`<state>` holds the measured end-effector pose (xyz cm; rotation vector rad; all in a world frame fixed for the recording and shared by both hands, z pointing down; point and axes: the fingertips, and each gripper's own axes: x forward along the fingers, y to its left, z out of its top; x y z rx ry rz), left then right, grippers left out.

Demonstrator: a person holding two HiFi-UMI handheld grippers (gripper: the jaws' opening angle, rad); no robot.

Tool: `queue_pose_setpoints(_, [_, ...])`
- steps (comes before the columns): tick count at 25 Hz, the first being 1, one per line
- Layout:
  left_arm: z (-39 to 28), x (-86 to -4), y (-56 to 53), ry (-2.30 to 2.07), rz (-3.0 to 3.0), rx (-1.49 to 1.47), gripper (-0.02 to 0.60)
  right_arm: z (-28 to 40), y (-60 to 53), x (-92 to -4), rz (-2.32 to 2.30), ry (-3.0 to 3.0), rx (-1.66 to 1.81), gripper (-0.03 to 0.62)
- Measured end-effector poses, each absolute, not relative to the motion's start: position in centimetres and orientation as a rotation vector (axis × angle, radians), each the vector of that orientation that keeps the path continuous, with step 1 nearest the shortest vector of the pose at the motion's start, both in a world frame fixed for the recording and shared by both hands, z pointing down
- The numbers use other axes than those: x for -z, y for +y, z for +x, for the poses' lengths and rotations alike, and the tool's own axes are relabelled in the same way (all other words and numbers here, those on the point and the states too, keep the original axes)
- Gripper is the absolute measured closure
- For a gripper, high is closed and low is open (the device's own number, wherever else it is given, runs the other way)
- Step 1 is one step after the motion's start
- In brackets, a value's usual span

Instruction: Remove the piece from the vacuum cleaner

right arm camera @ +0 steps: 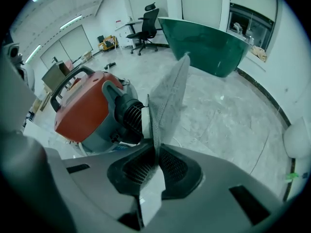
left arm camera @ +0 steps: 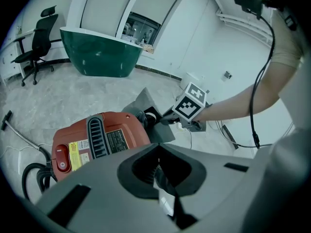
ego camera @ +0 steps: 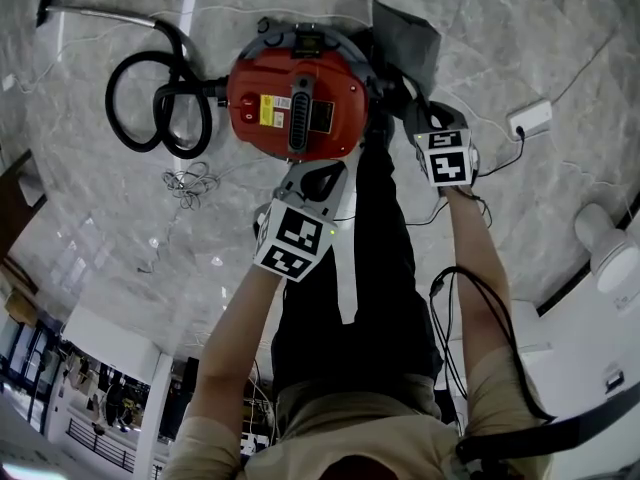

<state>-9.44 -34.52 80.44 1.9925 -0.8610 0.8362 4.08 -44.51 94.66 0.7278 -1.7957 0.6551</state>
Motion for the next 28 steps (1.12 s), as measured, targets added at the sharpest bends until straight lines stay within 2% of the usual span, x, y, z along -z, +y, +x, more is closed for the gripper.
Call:
queue_pose_setpoints(14, [-8.8, -80.2, -33.8, -0.863, 1.974, -0.788, 0.578, 4.5, -45.5, -94.9, 0.719, -1.767, -0.628, 0.559])
queue_pose_setpoints(17, [-9.1, -80.2, -33.2, -0.862, 1.958, -0.792, 0.578, 6.3, -47.2, -94.9, 0.799, -1.727, -0.63, 0.565])
queue_pose_setpoints(20, [-8.6, -79.8, -33.1, -0.854, 1.968, -0.779, 0.578, 8.3, -49.6, -93.9, 0.844, -1.719, -0.63, 0.568])
queue_pose_setpoints(28, [-8.2, -79.2, -33.3, -0.849, 1.983, -0.759, 0.578, 8.0, -51.3, -91.4, 0.834, -1.758, -0.541, 0.568])
